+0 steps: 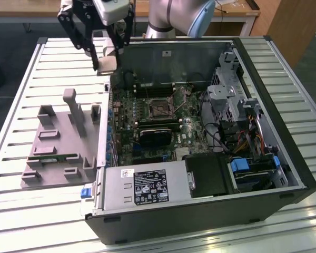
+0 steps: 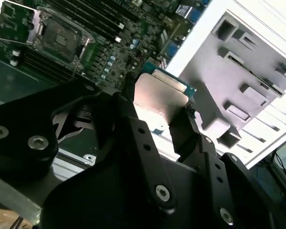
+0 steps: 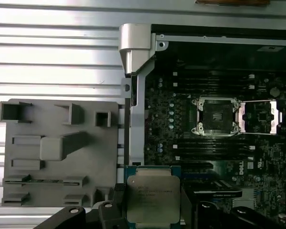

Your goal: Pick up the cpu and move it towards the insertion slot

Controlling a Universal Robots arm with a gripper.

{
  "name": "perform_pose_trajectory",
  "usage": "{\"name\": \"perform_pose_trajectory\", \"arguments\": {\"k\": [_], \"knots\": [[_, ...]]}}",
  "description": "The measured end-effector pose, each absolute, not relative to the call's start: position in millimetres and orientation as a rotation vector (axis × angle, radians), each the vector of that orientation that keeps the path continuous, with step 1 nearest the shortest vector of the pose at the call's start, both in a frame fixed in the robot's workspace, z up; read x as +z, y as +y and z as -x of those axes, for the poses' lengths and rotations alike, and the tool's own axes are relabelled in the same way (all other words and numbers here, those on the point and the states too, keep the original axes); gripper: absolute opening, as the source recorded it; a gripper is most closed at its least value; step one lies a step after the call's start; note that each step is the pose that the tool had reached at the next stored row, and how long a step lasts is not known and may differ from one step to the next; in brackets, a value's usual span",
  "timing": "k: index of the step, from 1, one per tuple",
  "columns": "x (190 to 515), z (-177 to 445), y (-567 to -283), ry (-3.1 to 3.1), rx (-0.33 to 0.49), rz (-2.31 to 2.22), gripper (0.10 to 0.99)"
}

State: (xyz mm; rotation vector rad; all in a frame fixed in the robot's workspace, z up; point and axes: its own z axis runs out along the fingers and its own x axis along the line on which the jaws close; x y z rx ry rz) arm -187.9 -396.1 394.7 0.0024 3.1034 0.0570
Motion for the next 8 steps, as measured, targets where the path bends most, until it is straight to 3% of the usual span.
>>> {"name": "perform_pose_trajectory", "arguments": {"k": [8], "knots": [[394.7, 151.6, -396.0, 3.103, 0.057, -0.003, 0.537]]}}
